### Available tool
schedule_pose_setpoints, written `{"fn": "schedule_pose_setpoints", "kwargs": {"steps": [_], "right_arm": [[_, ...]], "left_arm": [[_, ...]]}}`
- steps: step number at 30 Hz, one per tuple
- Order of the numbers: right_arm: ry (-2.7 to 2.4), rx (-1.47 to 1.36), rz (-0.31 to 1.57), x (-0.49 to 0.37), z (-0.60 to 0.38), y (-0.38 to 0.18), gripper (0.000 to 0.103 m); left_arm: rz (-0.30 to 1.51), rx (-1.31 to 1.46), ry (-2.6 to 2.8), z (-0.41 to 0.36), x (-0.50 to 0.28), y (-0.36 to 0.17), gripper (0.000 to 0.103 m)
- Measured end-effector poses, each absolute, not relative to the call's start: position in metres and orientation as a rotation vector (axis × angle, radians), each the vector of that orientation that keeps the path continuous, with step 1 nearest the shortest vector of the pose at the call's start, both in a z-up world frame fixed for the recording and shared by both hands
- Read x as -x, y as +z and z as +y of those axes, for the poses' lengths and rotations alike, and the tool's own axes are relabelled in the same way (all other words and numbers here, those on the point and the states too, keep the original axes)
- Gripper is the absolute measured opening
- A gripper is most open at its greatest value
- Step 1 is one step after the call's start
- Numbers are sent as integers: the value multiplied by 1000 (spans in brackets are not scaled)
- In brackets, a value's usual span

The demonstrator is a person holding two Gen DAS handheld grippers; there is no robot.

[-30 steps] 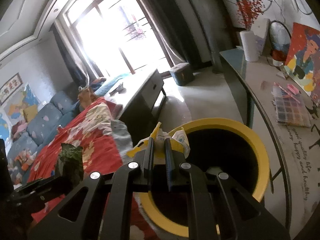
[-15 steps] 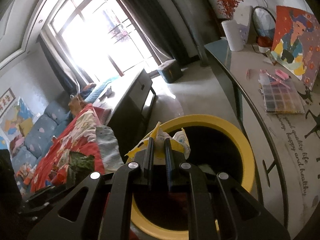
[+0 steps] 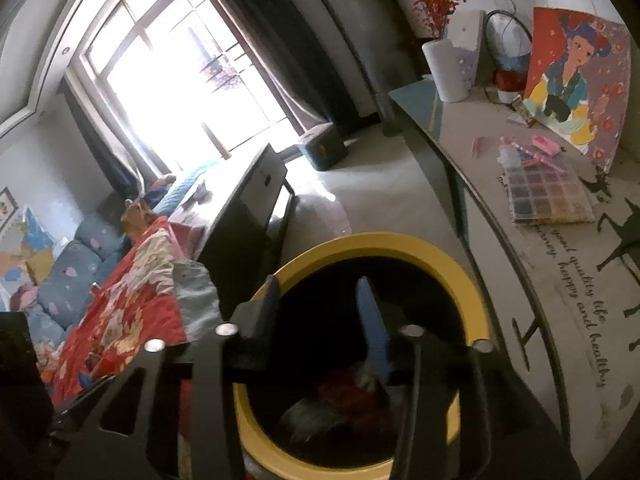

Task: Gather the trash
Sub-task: 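Open both tools to drop the wrapper and bag into the bin, then move both open tools back toward the blue cloth on the bedspread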

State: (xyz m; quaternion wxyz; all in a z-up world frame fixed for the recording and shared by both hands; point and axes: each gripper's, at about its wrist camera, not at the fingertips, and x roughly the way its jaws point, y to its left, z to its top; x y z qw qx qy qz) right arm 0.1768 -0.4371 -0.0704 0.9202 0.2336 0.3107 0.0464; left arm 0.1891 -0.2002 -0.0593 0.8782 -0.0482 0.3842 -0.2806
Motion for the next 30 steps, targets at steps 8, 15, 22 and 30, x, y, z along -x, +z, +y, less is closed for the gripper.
{"fn": "schedule_pose_setpoints", "kwargs": {"steps": [8,15,22,30], "right_arm": [[75,-429,625,-174,-428,-64,66],[86,-413,618,-170,-419,-58,73],[107,-394,612,-167,-406,-52,77],[149,-365,602,-162,-386,-44,78]], "left_arm": [[785,138,-540,-187,-185,-49,92],[766,153,-497,-171,-176,-41,92],[732,148,-462,-154,-164,-32,92],[706,164,-422,-135,-154,-22,92]]}}
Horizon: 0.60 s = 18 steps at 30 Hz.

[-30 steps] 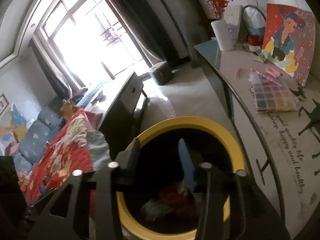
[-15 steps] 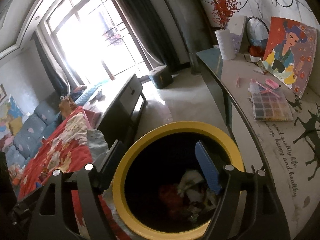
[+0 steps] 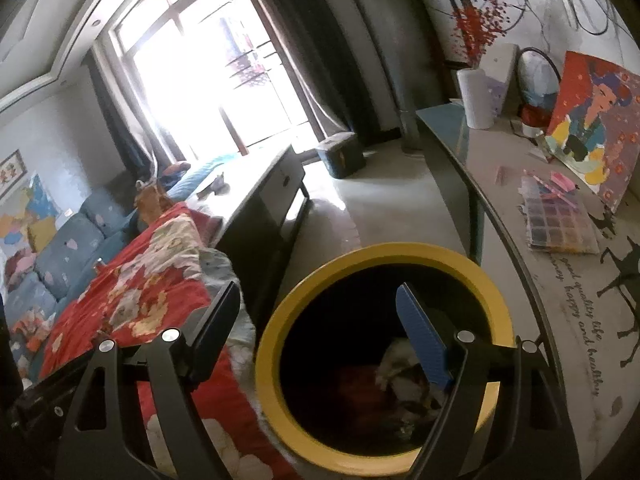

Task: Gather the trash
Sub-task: 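Move both open tools back toward the blue cloth on the bedspread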

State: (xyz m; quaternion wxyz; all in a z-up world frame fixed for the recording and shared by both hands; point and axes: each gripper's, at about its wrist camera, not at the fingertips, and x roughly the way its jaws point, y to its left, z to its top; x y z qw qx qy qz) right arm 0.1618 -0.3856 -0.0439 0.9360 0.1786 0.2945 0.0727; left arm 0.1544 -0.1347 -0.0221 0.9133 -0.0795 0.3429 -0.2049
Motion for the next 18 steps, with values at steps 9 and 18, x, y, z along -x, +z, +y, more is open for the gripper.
{"fn": "schedule_pose_setpoints", "kwargs": {"steps": [9,18], "right_arm": [[217,-324,592,-156,-355,-33,80],[290,-278,587,-149,-322,-24,81]], "left_arm": [[662,200,-348,-101,-146,-9,92],[627,251,-292,-66,-136,-3,92]]}}
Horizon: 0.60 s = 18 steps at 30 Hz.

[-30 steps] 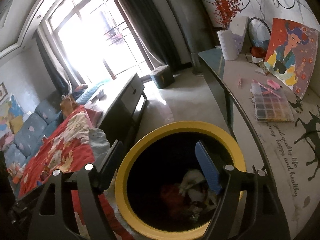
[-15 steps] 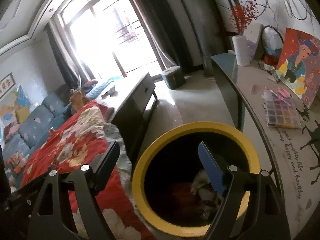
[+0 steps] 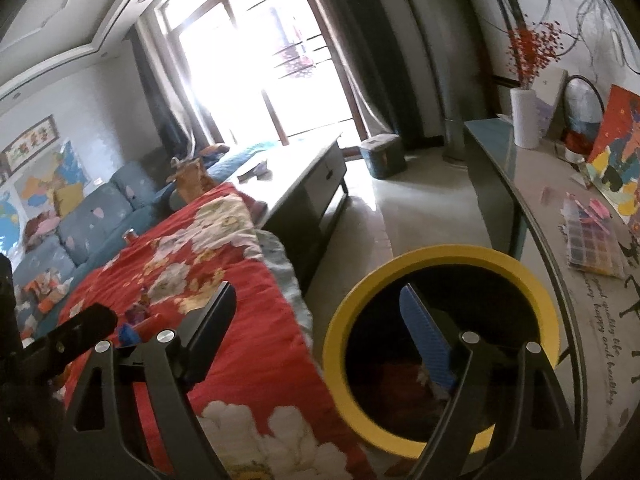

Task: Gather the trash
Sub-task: 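Move both open tools back toward the blue cloth on the bedspread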

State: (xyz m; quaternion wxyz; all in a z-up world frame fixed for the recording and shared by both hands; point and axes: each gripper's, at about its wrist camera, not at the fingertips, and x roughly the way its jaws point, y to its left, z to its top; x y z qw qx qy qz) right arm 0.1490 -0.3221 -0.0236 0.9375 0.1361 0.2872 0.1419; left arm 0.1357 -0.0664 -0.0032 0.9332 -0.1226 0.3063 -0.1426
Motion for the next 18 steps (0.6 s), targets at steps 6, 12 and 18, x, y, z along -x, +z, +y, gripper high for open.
{"fn": "schedule_pose_setpoints", "kwargs": {"steps": [6,12,18], "right_arm": [[336,-251,588,-145,-302,-20,82],[390,-216,593,-138,-276,-17,82],[438,-185,602,-131,-256,-17,82]], "left_arm": [[608,277,-249,-43,-128,0,92],[592,304,-207,-20,-122,3,92],[582,333,-171,2,-116,4,92]]}}
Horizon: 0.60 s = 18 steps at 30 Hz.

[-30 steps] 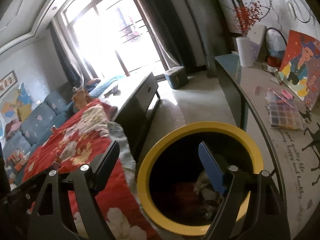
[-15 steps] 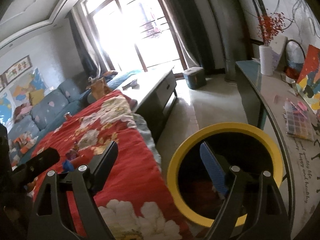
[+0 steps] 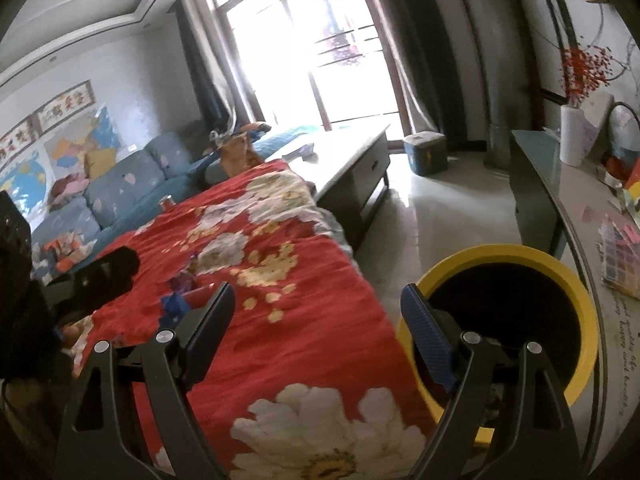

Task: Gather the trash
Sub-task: 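Move both open tools back toward the blue cloth on the bedspread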

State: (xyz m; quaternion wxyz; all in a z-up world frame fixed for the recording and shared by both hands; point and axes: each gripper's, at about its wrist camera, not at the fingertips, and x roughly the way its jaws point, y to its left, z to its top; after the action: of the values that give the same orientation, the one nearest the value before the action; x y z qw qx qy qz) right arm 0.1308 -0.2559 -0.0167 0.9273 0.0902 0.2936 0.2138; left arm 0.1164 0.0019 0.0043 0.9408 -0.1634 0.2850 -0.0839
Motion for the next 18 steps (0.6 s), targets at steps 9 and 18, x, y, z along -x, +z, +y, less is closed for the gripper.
{"fn": "schedule_pose_setpoints", "kwargs": {"steps": [9,18], "right_arm": [[503,-145,621,-122,-225,-16,82],[570,-111,652,-118,-195,-20,82]], "left_arm": [[567,359,-120,29,-111,4,92],[560,398,-47,64,-111,1,92]]}}
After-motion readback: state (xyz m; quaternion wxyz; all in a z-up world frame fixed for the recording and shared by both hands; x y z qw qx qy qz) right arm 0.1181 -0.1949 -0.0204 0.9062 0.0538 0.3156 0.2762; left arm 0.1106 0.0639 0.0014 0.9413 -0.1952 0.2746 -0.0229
